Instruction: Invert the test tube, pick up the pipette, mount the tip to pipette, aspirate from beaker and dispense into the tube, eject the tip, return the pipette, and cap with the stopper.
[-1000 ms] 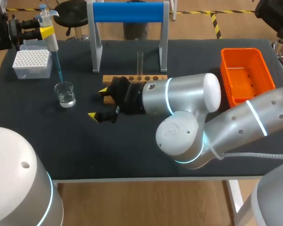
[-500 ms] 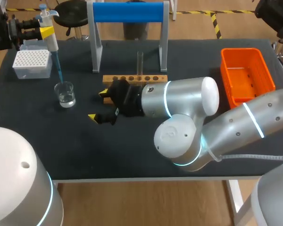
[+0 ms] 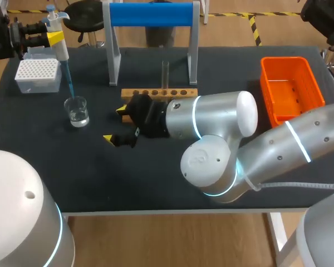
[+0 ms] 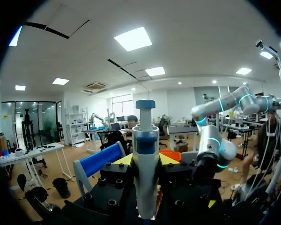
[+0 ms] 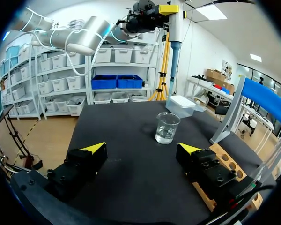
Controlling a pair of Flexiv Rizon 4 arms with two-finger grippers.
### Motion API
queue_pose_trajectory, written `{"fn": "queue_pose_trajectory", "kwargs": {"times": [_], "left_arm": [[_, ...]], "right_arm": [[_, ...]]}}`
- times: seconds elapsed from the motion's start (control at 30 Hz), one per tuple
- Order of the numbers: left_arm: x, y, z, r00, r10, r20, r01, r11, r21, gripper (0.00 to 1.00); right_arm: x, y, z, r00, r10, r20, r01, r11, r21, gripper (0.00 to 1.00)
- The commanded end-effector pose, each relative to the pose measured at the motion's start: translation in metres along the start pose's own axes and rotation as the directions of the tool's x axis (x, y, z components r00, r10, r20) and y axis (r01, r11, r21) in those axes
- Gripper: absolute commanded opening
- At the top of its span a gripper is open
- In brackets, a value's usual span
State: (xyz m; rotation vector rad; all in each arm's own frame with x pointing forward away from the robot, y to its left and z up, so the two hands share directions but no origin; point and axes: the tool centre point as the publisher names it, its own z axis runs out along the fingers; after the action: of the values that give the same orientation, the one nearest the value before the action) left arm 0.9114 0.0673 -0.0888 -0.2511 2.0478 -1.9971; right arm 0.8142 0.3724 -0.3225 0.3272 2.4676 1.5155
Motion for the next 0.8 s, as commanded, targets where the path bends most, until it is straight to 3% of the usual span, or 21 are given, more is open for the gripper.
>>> {"fn": "queue_pose_trajectory", "kwargs": {"times": [0.03,0.8], "left_arm": [[0.0004,-0.0001,-0.0003,1.000,0.001,0.000,-0.001,1.000,0.001,0.00],[-0.0012,0.0025,-0.0008,1.000,0.005,0.000,-0.005,1.000,0.005,0.00]], "right_arm": [[0.0019,0.0003,0.0010,1.000,0.000,0.006,0.000,1.000,0.003,1.00],[0.0019,0.0003,0.0010,1.000,0.000,0.006,0.000,1.000,0.003,1.00]]}}
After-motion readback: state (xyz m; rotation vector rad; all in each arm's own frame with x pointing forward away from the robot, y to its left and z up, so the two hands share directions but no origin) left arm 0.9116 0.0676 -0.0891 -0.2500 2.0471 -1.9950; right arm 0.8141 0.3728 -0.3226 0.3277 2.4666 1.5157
